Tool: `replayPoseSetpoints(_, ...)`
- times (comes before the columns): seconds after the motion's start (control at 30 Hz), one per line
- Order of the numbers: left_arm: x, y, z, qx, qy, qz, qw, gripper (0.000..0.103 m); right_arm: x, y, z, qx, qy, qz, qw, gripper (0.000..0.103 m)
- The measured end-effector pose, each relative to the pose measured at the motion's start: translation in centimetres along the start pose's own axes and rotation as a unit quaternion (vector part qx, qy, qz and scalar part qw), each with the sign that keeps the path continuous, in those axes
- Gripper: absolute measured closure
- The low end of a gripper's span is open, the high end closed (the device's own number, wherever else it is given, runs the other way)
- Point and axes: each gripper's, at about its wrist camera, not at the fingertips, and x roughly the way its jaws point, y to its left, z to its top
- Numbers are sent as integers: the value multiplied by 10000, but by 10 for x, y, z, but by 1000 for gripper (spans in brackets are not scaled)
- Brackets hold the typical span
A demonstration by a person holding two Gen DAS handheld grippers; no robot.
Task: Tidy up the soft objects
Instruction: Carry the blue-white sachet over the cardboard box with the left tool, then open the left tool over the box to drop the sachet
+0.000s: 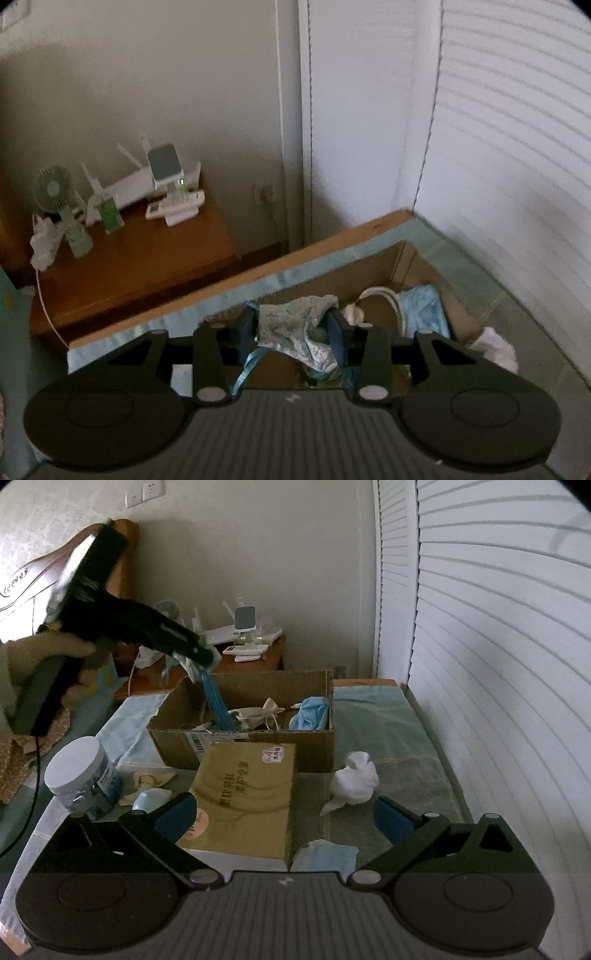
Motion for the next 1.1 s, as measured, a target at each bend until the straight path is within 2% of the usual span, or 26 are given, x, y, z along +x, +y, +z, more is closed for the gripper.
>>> replayPoseSetpoints(0.1,10,2,-3,-79,106,25,9999,59,0,-1,0,-7,4,-23,10000,0)
replayPoseSetpoints(0.13,12,3,-4,-103,91,72,9999,48,0,-2,1,-6,7,-31,10000,0)
replayPoseSetpoints(0.17,12,4,-4,-127,100,121,9998,29,0,-3,1,-7,9,-39,10000,0)
replayPoseSetpoints(0.23,9,7,-6,-234,-6,222,9995,16,0,-4,1,-4,1,-43,10000,0)
replayPoseSetpoints(0.37,-1,11,-9,-352,-38,152,9993,15,2,-6,1,26,13,-47,10000,0)
replayPoseSetpoints(0.53,-16,7,-15,-193,-125,43,9997,14,0,-5,0,34,-5,-18,10000,0)
replayPoseSetpoints(0.8,-37,6,-19,-233,-258,20,9994,13,-10,-6,0,-11,-110,-38,9999,0)
replayPoseSetpoints(0.93,-55,-2,-35,-201,-373,-12,9991,8,-7,-9,-5,-30,-53,-113,9999,0)
replayPoseSetpoints(1.1,-76,-15,-67,-114,-423,-113,9990,8,-2,-14,-16,-5,117,-116,9999,0)
